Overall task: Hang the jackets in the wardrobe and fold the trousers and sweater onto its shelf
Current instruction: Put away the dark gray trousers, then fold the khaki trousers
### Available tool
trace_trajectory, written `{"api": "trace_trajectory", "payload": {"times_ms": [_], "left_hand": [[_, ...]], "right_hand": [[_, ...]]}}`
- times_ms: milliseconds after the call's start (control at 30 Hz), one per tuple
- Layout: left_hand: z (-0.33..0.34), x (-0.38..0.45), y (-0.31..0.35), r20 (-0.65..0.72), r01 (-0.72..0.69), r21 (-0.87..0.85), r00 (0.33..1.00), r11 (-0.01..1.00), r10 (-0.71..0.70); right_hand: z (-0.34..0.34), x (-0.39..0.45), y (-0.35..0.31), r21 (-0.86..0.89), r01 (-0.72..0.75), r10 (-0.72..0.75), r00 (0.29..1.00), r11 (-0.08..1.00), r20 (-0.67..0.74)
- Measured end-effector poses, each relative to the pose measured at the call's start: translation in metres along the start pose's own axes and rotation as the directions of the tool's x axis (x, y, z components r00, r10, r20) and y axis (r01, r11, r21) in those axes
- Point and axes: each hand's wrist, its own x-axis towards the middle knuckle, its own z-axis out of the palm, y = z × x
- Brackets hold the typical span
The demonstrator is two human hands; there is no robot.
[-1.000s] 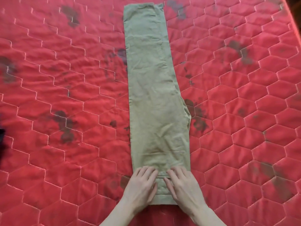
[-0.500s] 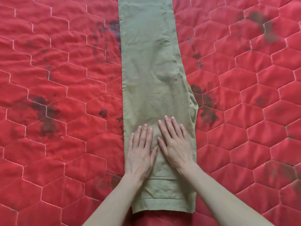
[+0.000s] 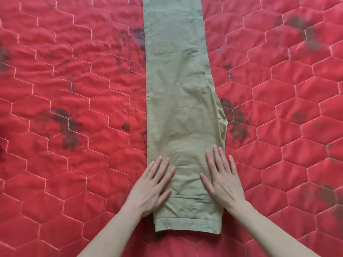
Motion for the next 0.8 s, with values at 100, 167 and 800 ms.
{"api": "trace_trajectory", "payload": {"times_ms": [100, 167, 800], "left_hand": [[-0.004, -0.029, 0.003, 0.038, -0.237, 0.106, 0.972, 0.966, 0.234], [-0.003, -0.047, 0.004, 0.054, -0.319, 0.145, 0.948, 0.937, 0.314], [0.014, -0.032, -0.017, 0.004, -0.323, 0.012, 0.946, 0.946, 0.323]], "right_hand": [[0.002, -0.031, 0.007, -0.039, 0.354, -0.353, 0.935, 0.934, 0.037], [0.007, -0.050, 0.009, -0.054, 0.515, -0.508, 0.854, 0.855, 0.111], [-0.029, -0.011, 0.045, -0.004, 0.713, -0.681, 0.670, 0.701, 0.295]]}}
